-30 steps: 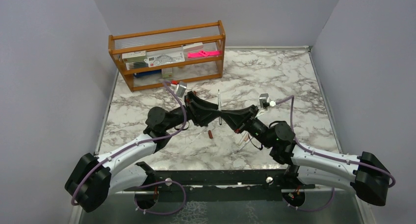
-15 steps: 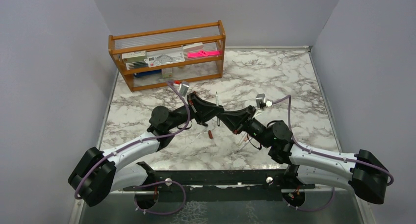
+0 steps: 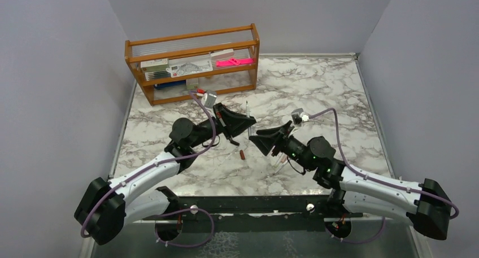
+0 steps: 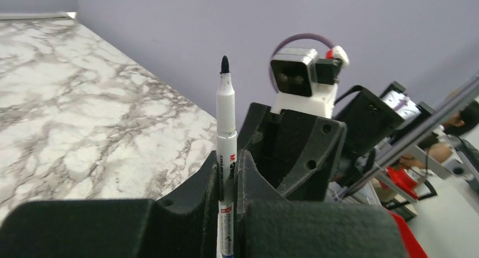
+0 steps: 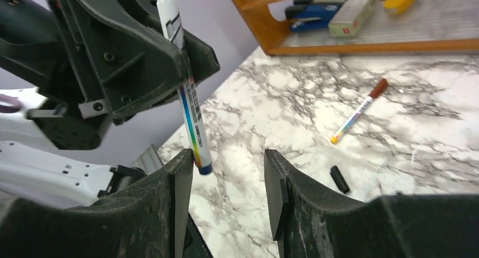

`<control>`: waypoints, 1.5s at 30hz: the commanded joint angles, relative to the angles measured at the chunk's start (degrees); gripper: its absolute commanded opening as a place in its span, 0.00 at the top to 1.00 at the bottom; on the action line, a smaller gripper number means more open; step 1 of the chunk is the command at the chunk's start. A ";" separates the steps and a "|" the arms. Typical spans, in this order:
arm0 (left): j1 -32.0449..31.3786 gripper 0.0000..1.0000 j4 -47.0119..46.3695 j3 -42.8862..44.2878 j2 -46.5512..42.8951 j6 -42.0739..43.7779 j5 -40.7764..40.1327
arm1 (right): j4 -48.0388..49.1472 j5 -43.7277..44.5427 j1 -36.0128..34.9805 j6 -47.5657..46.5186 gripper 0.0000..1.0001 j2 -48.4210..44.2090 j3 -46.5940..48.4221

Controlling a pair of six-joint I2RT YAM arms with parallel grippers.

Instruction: Insert the pens into the pen caps

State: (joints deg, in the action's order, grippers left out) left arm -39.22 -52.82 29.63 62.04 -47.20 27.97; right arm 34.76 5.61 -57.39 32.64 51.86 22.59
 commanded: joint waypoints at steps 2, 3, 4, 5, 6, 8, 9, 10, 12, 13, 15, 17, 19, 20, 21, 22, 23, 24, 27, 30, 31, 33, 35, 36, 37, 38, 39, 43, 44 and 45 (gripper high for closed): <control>1.42 1.00 21.81 4.68 -7.00 12.02 -9.96 | -37.07 13.68 -0.20 -0.30 0.51 -3.68 8.78; 1.43 1.00 25.25 4.40 -7.79 13.85 -12.17 | -42.38 15.53 -0.11 0.19 0.51 -3.81 9.94; 1.39 1.00 27.86 3.85 -8.48 15.27 -14.26 | -47.88 16.46 -0.06 0.37 0.51 -3.86 10.74; 1.42 1.00 29.90 3.17 -8.96 16.48 -15.80 | -51.18 17.10 -0.07 0.63 0.51 -3.87 11.46; 1.43 1.00 31.05 2.33 -9.36 17.08 -16.63 | -53.47 17.58 -0.01 0.95 0.51 -3.76 11.96; 1.43 1.00 31.84 0.72 -9.96 17.36 -17.35 | -55.65 17.57 0.04 1.29 0.51 -2.82 12.51; 1.43 1.00 31.97 0.01 -10.14 17.20 -17.48 | -55.93 17.53 0.01 1.57 0.52 -1.93 12.63; 1.43 1.00 31.94 -0.54 -10.34 17.15 -17.50 | -55.87 17.39 -0.01 1.63 0.52 -0.85 12.84; 1.43 1.00 32.21 -1.40 -10.78 17.24 -17.88 | -55.69 17.54 -0.01 2.07 0.54 2.44 13.48; 1.43 1.00 32.66 -1.62 -11.14 17.62 -17.99 | -55.61 17.72 -0.01 2.19 0.55 4.64 13.95; 1.43 1.00 34.20 -1.56 -12.08 18.78 -18.20 | -56.21 17.98 0.04 2.52 0.57 10.66 15.59; 1.36 1.00 36.63 -1.18 -13.30 20.56 -18.82 | -57.79 18.57 0.01 3.55 0.60 15.52 17.82; 1.37 1.00 39.56 -0.62 -14.41 22.17 -20.24 | -57.69 18.34 -0.05 3.72 0.64 18.89 19.32; 1.32 1.00 40.88 -0.49 -14.95 22.65 -21.00 | -56.78 17.67 -0.01 3.36 0.66 20.01 19.77; 1.34 1.00 41.72 -0.45 -15.43 22.83 -21.89 | -55.49 16.51 -0.03 2.78 0.67 20.72 19.93; 1.34 1.00 42.05 -0.73 -15.73 22.74 -22.44 | -53.68 14.88 -0.05 2.02 0.69 21.28 20.01; 1.33 1.00 42.07 -0.99 -16.00 22.55 -22.75 | -51.82 13.05 -0.04 1.12 0.72 21.69 19.96; 1.30 1.00 42.03 -1.15 -16.06 22.25 -22.95 | -49.63 11.21 -0.02 0.08 0.75 22.27 19.76; 1.34 1.00 42.48 -1.35 -15.58 21.98 -23.34 | -45.89 7.24 -0.20 -0.18 0.85 24.69 20.08; 1.30 1.00 43.24 -1.13 -15.33 22.19 -23.53 | -44.27 5.70 -0.72 0.28 0.88 27.87 20.53; 1.34 1.00 43.27 -1.09 -15.39 22.23 -23.53 | -43.71 5.32 -0.79 0.39 0.88 29.03 20.59; 1.31 1.00 43.35 -1.12 -15.67 22.25 -23.52 | -42.51 4.45 -1.09 0.33 0.88 31.21 20.73; 1.34 1.00 43.49 -1.11 -15.80 22.26 -23.62 | -41.51 3.79 -1.46 0.23 0.89 33.26 21.47; 1.30 1.00 43.48 -1.09 -15.81 22.24 -23.63 | -41.11 3.68 -1.55 0.35 0.89 34.31 21.83; 1.29 1.00 43.50 -0.99 -15.73 22.24 -23.70 | -40.69 3.77 -1.52 0.46 0.89 35.33 22.12; 1.34 1.00 43.48 -0.88 -15.65 22.17 -23.72 | -40.13 3.74 -1.57 0.55 0.89 36.24 22.40; 1.34 1.00 43.51 -0.70 -15.49 22.09 -23.73 | -39.65 3.79 -1.59 0.77 0.90 37.26 22.83; 1.33 1.00 44.38 0.37 -15.42 22.33 -23.70 | -38.14 2.75 -1.60 1.39 0.95 41.22 24.26; 1.30 1.00 44.86 0.49 -15.58 22.45 -23.96 | -37.77 2.38 -1.59 1.27 0.96 42.04 24.47; 1.34 1.00 45.22 0.59 -15.81 22.56 -24.25 | -37.45 2.08 -1.57 1.20 0.98 42.72 24.68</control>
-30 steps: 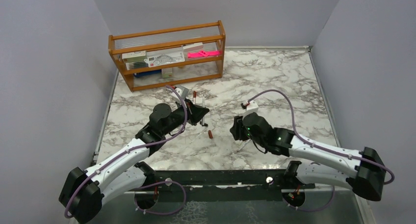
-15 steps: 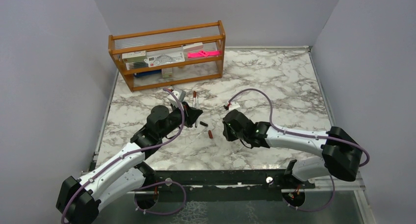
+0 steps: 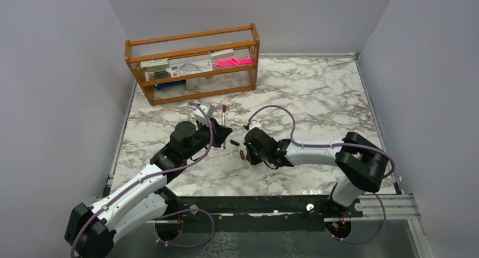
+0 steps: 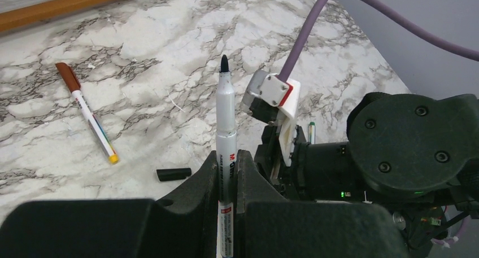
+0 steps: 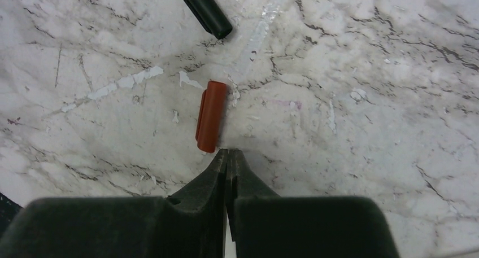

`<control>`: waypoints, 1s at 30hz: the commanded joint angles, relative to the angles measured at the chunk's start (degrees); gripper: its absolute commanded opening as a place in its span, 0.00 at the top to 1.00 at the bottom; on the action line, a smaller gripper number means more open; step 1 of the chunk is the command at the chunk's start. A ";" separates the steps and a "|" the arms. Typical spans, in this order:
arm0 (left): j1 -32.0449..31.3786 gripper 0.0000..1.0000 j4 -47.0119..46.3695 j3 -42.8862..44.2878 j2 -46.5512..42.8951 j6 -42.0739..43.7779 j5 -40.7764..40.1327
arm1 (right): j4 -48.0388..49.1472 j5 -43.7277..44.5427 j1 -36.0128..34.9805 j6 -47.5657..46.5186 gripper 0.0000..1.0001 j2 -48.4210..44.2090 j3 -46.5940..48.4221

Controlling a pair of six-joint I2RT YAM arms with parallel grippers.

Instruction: Insert the pens into the pen caps

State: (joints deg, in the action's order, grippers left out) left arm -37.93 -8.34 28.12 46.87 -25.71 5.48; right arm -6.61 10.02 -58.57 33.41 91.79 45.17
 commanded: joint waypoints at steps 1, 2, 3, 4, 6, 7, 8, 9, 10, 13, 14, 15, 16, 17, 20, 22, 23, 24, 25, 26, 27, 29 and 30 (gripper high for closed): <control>0.05 1.00 1.02 2.11 -0.79 1.10 -1.97 | 4.23 -2.79 -0.45 0.32 0.98 3.38 2.31; 0.05 1.00 1.26 1.98 -1.03 1.13 -2.11 | 4.53 -3.31 -0.45 0.08 0.98 3.88 2.44; -0.03 1.00 1.30 1.90 -1.24 1.11 -2.18 | 4.84 -3.80 -0.45 0.03 0.98 4.25 2.53; 0.04 1.00 1.31 1.75 -1.47 1.11 -2.16 | 5.26 -4.39 -0.51 0.02 0.98 4.61 2.63; 0.04 1.00 1.39 1.55 -1.69 1.11 -2.35 | 5.90 -4.91 -0.80 0.00 0.98 5.14 2.85; 0.04 1.00 1.35 1.44 -1.72 1.11 -2.37 | 6.11 -4.95 -0.93 0.04 0.98 5.56 3.09; 0.05 1.00 1.39 1.40 -1.78 1.11 -2.35 | 6.16 -4.94 -1.01 0.06 0.98 5.89 3.43; 0.05 1.00 1.39 1.40 -1.66 1.11 -2.39 | 6.24 -4.94 -1.07 0.03 0.98 6.40 3.78; 0.04 1.00 1.37 1.41 -1.68 1.12 -2.34 | 6.21 -5.05 -1.08 -0.05 0.98 6.89 4.19; 0.05 1.00 1.49 1.45 -1.56 1.11 -2.40 | 6.50 -5.05 -1.03 -0.11 0.98 8.26 5.75; 0.02 1.00 1.56 1.49 -1.60 1.14 -2.36 | 6.33 -4.68 -1.07 -0.10 0.98 8.77 6.47; 0.05 1.00 1.73 1.43 -1.55 1.11 -2.44 | 5.97 -4.12 -1.03 -0.07 0.98 9.31 7.17; 0.05 1.00 1.81 1.41 -1.67 1.12 -2.48 | 5.72 -3.69 -1.05 -0.28 0.98 9.74 7.96; 0.05 1.00 1.85 1.41 -1.76 1.11 -2.51 | 5.43 -3.23 -1.04 -0.60 0.98 10.14 8.76; 0.05 1.00 2.17 1.24 -1.95 1.11 -2.55 | 4.45 -2.27 -1.09 -1.52 0.98 10.39 10.45; 0.04 1.00 2.33 1.18 -2.07 1.13 -2.72 | 5.28 -2.32 -1.30 -3.06 0.98 9.26 10.34; 0.01 1.00 2.35 1.09 -2.17 1.11 -2.79 | 6.09 -2.00 -1.75 -3.81 0.98 8.37 9.99; 0.05 1.00 2.35 1.05 -2.25 1.12 -2.83 | 6.83 -1.83 -2.11 -4.57 0.98 7.24 9.52; 0.05 1.00 2.22 1.06 -2.26 1.11 -2.75 | 7.61 -2.03 -2.46 -5.41 0.98 6.14 9.02; 0.01 1.00 2.21 1.06 -2.28 1.11 -2.71 | 8.20 -2.02 -2.76 -6.27 0.98 5.10 8.52; 0.05 1.00 2.11 1.02 -2.29 1.11 -2.64 | 8.66 -2.19 -2.91 -7.39 0.96 4.25 8.07; 0.05 1.00 1.74 0.90 -2.31 1.12 -2.51 | 8.08 -1.52 -3.10 -9.66 0.81 3.42 7.90; 0.05 1.00 1.54 0.84 -2.37 1.11 -2.37 | 6.81 -0.53 -3.10 -10.63 0.72 3.48 8.06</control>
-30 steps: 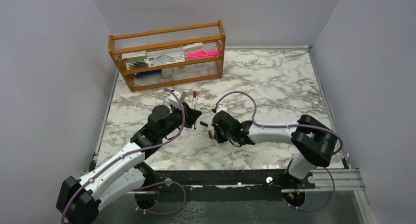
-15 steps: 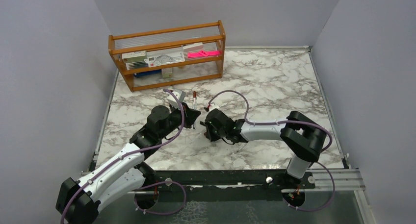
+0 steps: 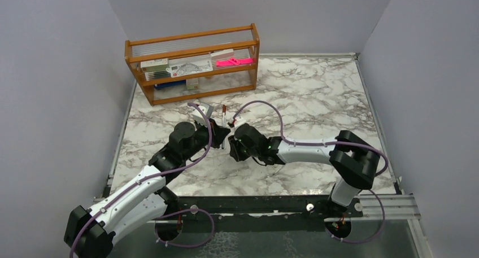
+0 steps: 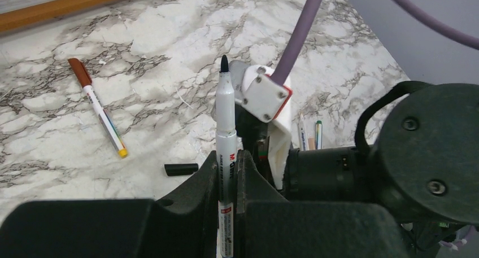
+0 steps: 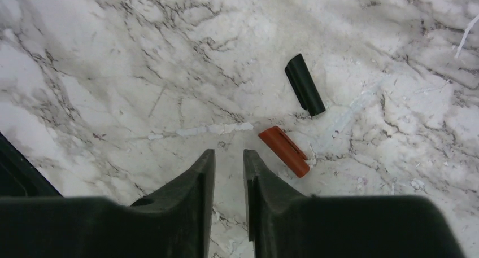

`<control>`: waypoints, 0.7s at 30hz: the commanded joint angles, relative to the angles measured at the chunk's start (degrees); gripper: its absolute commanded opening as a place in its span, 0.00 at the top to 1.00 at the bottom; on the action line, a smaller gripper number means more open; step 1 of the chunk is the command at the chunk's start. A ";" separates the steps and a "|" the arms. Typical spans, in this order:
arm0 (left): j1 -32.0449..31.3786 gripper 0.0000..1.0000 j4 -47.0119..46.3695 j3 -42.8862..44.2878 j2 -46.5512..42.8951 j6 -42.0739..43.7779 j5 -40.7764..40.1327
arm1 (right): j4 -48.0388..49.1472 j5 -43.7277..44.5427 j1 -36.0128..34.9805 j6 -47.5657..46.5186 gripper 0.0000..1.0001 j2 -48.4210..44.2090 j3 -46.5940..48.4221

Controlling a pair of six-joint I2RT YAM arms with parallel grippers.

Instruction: Insert the pens into the pen caps

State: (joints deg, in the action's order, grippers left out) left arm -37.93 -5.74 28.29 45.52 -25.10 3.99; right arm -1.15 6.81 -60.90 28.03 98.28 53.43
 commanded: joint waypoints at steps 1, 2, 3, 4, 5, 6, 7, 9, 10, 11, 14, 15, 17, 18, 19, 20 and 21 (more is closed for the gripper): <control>0.05 1.00 -1.24 0.63 -1.08 0.65 -0.58 | 0.41 3.69 -0.74 -6.29 0.64 -2.90 -0.03; 0.05 1.00 -1.53 0.50 -1.17 0.80 -0.28 | -0.27 4.57 -0.71 -7.26 0.57 -2.62 0.08; 0.05 1.00 -1.71 0.39 -1.48 0.84 -0.12 | -0.61 5.39 -0.77 -7.95 0.54 -2.43 0.03; 0.05 1.00 -1.92 0.15 -1.81 0.78 -0.09 | -0.69 6.09 -0.78 -8.72 0.52 -2.21 -0.02; 0.05 1.00 -2.13 0.01 -2.25 0.69 -0.21 | -0.62 6.44 -0.75 -9.33 0.52 -1.90 -0.07; 0.05 1.00 -2.05 -0.07 -2.63 0.61 -0.52 | -0.78 6.82 -0.79 -9.91 0.52 -1.48 0.03; 0.05 1.00 -1.97 -0.16 -3.07 0.52 -1.00 | -1.00 7.28 -0.74 -10.24 0.52 -0.84 0.26; 0.05 1.00 -1.56 -0.25 -3.96 0.09 -2.35 | -1.14 8.01 -0.79 -11.03 0.52 0.48 0.95; 0.03 1.00 -1.25 -0.26 -4.45 -0.31 -3.18 | -0.97 8.15 -0.76 -11.17 0.52 1.05 1.17; 0.12 1.00 -0.96 -0.26 -4.92 -0.72 -3.90 | -0.74 8.18 -0.72 -11.39 0.53 1.64 1.35; 0.07 1.00 -0.23 -0.12 -6.08 -1.02 -4.66 | -0.19 7.81 -0.71 -11.76 0.56 3.11 1.72; 0.12 1.00 0.15 -0.02 -6.29 -0.96 -4.97 | -0.06 7.43 -0.75 -11.63 0.57 3.48 1.76; 0.14 1.00 1.18 0.18 -6.46 -0.76 -5.61 | 0.25 6.47 -0.72 -11.32 0.58 3.98 1.43; 0.14 1.00 1.34 0.12 -6.47 -0.74 -5.83 | 0.53 6.20 -0.76 -11.06 0.59 4.17 1.12; 0.14 1.00 1.34 -0.07 -6.45 -0.88 -5.99 | 0.67 5.92 -0.75 -10.94 0.60 4.32 0.82; 0.14 1.00 1.36 -0.15 -6.41 -1.08 -6.02 | 0.63 6.06 -0.76 -10.63 0.61 4.37 0.60; 0.14 1.00 1.16 -0.40 -6.41 -1.35 -5.97 | 0.56 6.23 -0.75 -10.44 0.63 4.47 0.35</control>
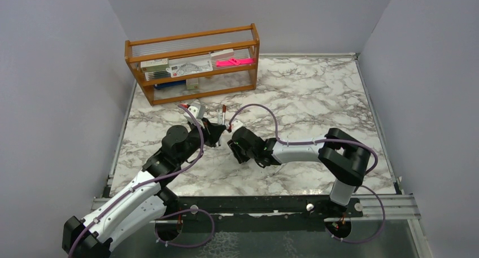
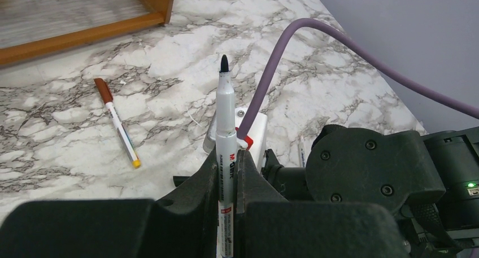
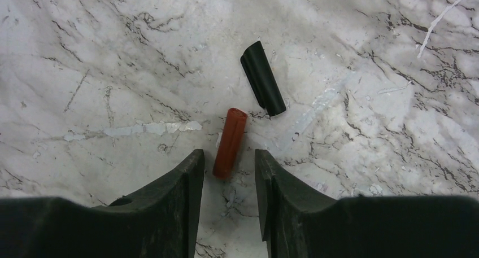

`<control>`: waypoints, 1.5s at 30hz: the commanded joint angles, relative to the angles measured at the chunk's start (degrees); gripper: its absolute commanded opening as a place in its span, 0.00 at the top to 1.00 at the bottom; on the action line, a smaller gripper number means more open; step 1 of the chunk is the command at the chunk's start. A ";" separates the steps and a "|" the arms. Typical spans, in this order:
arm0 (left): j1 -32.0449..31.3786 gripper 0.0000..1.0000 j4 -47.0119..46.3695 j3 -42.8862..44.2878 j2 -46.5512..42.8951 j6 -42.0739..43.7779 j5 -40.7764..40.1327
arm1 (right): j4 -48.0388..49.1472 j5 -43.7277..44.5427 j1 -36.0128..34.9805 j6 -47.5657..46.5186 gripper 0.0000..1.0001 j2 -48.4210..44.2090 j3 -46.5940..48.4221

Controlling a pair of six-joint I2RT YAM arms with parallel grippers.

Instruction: Insert the pens into the pen caps

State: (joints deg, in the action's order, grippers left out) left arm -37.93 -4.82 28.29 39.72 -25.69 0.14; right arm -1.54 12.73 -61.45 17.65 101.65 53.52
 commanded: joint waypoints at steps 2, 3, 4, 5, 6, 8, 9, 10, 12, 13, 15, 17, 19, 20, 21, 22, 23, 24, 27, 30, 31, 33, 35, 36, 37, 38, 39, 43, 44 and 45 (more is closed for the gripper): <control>0.14 1.00 -0.54 -0.75 -0.29 -1.20 -1.78 | 0.22 0.83 -0.21 0.40 0.68 1.33 0.10; 0.14 1.00 -0.75 -0.78 -0.02 -1.31 -1.69 | -0.26 1.28 -0.20 0.69 0.73 1.42 0.10; 0.14 1.00 -0.86 -0.74 0.30 -1.40 -1.50 | -0.67 1.71 -0.19 1.05 0.79 1.48 0.07; 0.14 1.00 -1.04 -0.67 0.49 -1.53 -1.44 | -1.04 2.16 -0.24 1.55 0.84 1.42 0.02; 0.14 1.00 -1.11 -0.63 0.60 -1.63 -1.39 | -1.07 2.35 -0.25 2.04 0.89 1.38 -0.18; 0.13 1.00 -1.37 -0.62 0.75 -1.73 -1.26 | -0.67 2.38 -0.18 2.91 0.96 0.92 -0.57; 0.14 1.00 -1.29 -0.57 0.74 -1.73 -1.24 | -0.26 2.18 -0.21 3.21 0.98 0.70 -0.79; 0.14 1.00 -1.28 -0.53 0.75 -1.75 -1.20 | 0.12 1.74 -0.19 3.34 0.98 0.50 -0.86; 0.13 1.00 -1.21 -0.53 0.71 -1.77 -1.08 | 0.32 1.14 -0.21 3.41 0.95 0.49 -0.55; 0.14 1.00 -1.11 -0.48 0.76 -1.76 -0.94 | 0.23 0.85 -0.21 3.25 0.88 0.56 -0.26; 0.14 1.00 -1.01 -0.43 0.90 -1.79 -0.82 | 0.01 0.86 -0.22 2.86 0.74 0.93 0.49; 0.14 1.00 -0.91 -0.43 0.95 -1.82 -0.62 | -0.28 0.95 -0.24 2.37 0.69 1.72 1.46; 0.14 1.00 -0.83 -0.48 0.89 -1.89 -0.55 | -1.07 1.45 -0.17 1.93 0.67 2.85 2.89; 0.14 1.00 -0.69 -0.49 0.88 -1.88 -0.54 | -1.36 1.64 -0.18 1.74 0.67 3.36 3.56; 0.10 1.00 -0.52 -0.40 0.80 -1.81 -0.58 | -1.57 1.86 -0.19 1.78 0.67 3.84 4.22; 0.13 1.00 -0.36 -0.38 0.84 -1.81 -0.50 | -1.86 1.90 -0.20 1.84 0.67 4.35 4.73; 0.14 1.00 -0.18 -0.34 0.73 -1.77 -0.53 | -2.33 2.34 -0.24 1.91 0.67 4.74 5.28; 0.14 1.00 -0.05 -0.34 0.69 -1.73 -0.50 | -2.88 2.87 -0.19 2.37 0.68 5.04 5.81; 0.14 1.00 0.11 -0.60 0.53 -1.81 -0.60 | -4.10 3.15 -0.18 2.82 0.70 6.31 7.10; 0.14 1.00 0.28 -0.74 0.42 -1.81 -0.36 | -4.52 3.09 -0.20 2.91 0.78 6.62 6.99; 0.14 1.00 0.29 -0.80 0.37 -1.82 -0.42 | -4.52 3.00 -0.24 3.03 0.81 6.44 6.65; 0.12 1.00 0.22 -0.99 0.14 -1.95 -0.55 | -4.61 2.74 -0.23 3.26 0.84 5.87 5.85; 0.14 1.00 0.08 -1.12 0.11 -2.05 -0.52 | -4.26 2.09 -0.21 3.38 0.84 5.03 4.83; 0.12 1.00 -0.15 -1.20 0.17 -2.16 -0.45 | -4.09 1.68 -0.23 3.24 0.81 4.71 4.29; 0.14 1.00 -0.32 -1.23 0.36 -2.20 -0.19 | -4.09 1.28 -0.17 3.11 0.79 4.48 3.97; 0.14 1.00 -0.45 -1.22 0.59 -2.32 -0.01 | -4.08 1.17 -0.24 3.18 0.77 4.35 3.70; 0.14 1.00 -0.61 -1.27 0.74 -2.33 0.33 | -4.07 1.09 -0.25 3.35 0.76 4.29 3.48; 0.13 1.00 -1.04 -1.26 1.07 -2.65 1.18 | -3.83 0.56 -0.20 3.82 0.84 4.19 2.90; 0.12 1.00 -1.04 -1.33 1.00 -2.67 1.18 | -3.56 0.32 -0.22 4.12 0.92 4.03 2.64; 0.14 1.00 -0.92 -1.24 0.85 -2.63 1.22 | -3.23 0.10 -0.18 4.33 0.97 3.89 2.38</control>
State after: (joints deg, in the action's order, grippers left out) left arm -37.93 -4.62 27.51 40.88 -27.77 -0.14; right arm -2.15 14.31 -61.45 20.84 105.84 58.35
